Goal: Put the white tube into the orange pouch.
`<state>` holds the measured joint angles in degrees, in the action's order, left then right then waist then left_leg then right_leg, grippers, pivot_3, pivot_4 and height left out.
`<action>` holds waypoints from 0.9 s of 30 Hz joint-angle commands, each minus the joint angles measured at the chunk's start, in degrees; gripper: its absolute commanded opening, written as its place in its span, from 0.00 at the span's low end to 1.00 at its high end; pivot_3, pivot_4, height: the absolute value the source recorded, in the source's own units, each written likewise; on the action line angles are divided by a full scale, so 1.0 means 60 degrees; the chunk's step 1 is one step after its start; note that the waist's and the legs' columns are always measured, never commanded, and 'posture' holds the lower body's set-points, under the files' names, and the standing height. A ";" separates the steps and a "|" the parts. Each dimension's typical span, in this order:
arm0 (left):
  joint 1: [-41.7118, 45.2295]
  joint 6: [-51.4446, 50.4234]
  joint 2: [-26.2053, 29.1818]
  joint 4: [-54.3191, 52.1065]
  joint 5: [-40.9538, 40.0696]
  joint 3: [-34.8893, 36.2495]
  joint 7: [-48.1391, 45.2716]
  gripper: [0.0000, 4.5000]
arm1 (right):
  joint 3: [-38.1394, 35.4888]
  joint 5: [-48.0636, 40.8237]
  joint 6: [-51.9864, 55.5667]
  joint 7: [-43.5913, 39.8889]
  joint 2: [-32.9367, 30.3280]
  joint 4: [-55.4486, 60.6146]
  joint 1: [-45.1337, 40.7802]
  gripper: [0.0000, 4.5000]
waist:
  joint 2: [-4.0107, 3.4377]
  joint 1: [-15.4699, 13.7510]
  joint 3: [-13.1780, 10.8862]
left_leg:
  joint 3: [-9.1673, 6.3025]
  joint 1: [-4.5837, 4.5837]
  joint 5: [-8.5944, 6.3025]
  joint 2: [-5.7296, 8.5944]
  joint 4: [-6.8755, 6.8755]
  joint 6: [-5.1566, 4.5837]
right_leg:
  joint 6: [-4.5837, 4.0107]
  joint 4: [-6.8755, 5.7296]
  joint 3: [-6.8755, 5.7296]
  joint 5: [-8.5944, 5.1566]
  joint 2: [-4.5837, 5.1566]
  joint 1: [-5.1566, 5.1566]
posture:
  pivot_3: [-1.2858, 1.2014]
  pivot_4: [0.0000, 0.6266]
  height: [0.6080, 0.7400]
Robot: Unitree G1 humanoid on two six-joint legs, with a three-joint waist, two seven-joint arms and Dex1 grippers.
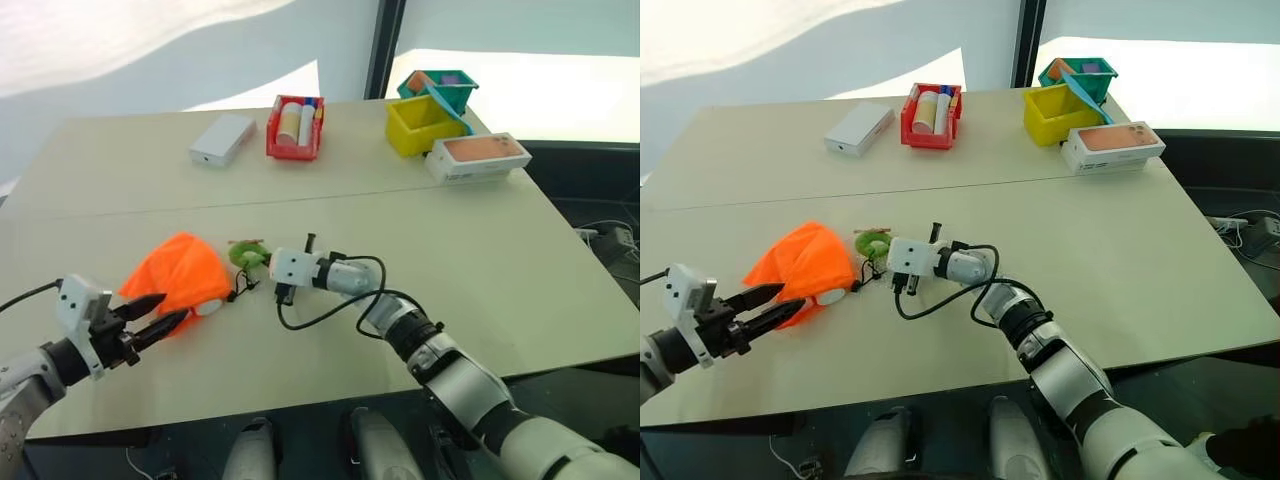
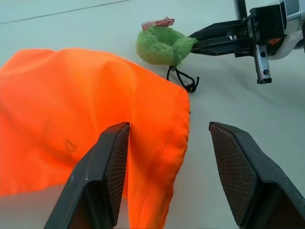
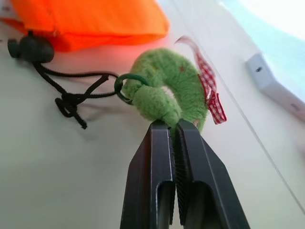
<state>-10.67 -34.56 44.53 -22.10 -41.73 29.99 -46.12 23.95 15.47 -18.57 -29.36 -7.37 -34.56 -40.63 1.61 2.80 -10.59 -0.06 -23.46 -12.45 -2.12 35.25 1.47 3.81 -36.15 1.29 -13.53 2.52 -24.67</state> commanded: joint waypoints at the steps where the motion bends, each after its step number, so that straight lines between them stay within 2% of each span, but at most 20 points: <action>1: 0.0807 0.0174 0.0353 0.0187 0.0094 -0.0189 -0.0115 0.63 | -0.0516 -0.0666 0.0606 -0.0374 -0.0310 0.2026 0.0794 0.01 | 0.0000 -0.0041 0.0000 | 0.0006 0.0003 0.0000 0.0001 0.0000 0.0000 | 0.0000 0.0000 0.0003 0.0000 0.0001 0.0001 | 0.52 0.24 1.00; 7: 0.2181 0.1049 0.0894 0.1530 0.1394 -0.1866 -0.1128 0.63 | -0.0909 -0.1066 0.1871 -0.0507 -0.0635 0.4130 0.1914 0.01 | -0.0004 -0.0037 -0.0002 | 0.0014 0.0016 0.0001 0.0000 0.0000 0.0000 | 0.0001 -0.0006 0.0014 0.0001 -0.0017 0.0003 | 0.52 0.24 1.00; 11: 0.3124 0.2051 0.1051 0.2606 0.2396 -0.3054 -0.1946 0.63 | -0.1109 -0.1330 0.2541 -0.0459 -0.0498 0.4572 0.2006 0.01 | -0.0004 -0.0058 -0.0002 | 0.0008 0.0016 0.0002 0.0000 0.0000 0.0001 | 0.0000 -0.0012 0.0010 0.0001 -0.0020 0.0002 | 0.52 0.24 1.00; 18: 0.4745 0.3382 0.0748 0.3916 0.3539 -0.4674 -0.3107 0.63 | -0.1139 -0.1385 0.2835 -0.0435 -0.0495 0.4683 0.1982 0.01 | -0.0002 -0.0071 -0.0001 | 0.0012 0.0008 0.0004 0.0007 0.0003 0.0001 | 0.0006 -0.0007 0.0010 0.0001 -0.0013 0.0004 | 0.52 0.24 1.00; 27: 0.6197 0.3444 0.0135 0.4544 0.4607 -0.6208 -0.3578 0.63 | -0.1052 -0.1347 0.2985 -0.0331 -0.0369 0.4806 0.1945 0.01 | 0.0000 -0.0059 0.0000 | 0.0006 0.0006 0.0005 0.0009 0.0010 -0.0001 | 0.0036 -0.0016 0.0010 0.0012 -0.0022 0.0004 | 0.52 0.24 1.00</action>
<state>25.35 -14.65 45.59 5.08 -15.52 -6.28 -67.34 17.70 7.76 -0.37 -31.85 -10.25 -8.99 -28.17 1.61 2.45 -10.59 -0.03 -23.42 -12.42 -2.06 35.31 1.46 4.04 -36.25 1.35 -13.46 2.39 -24.65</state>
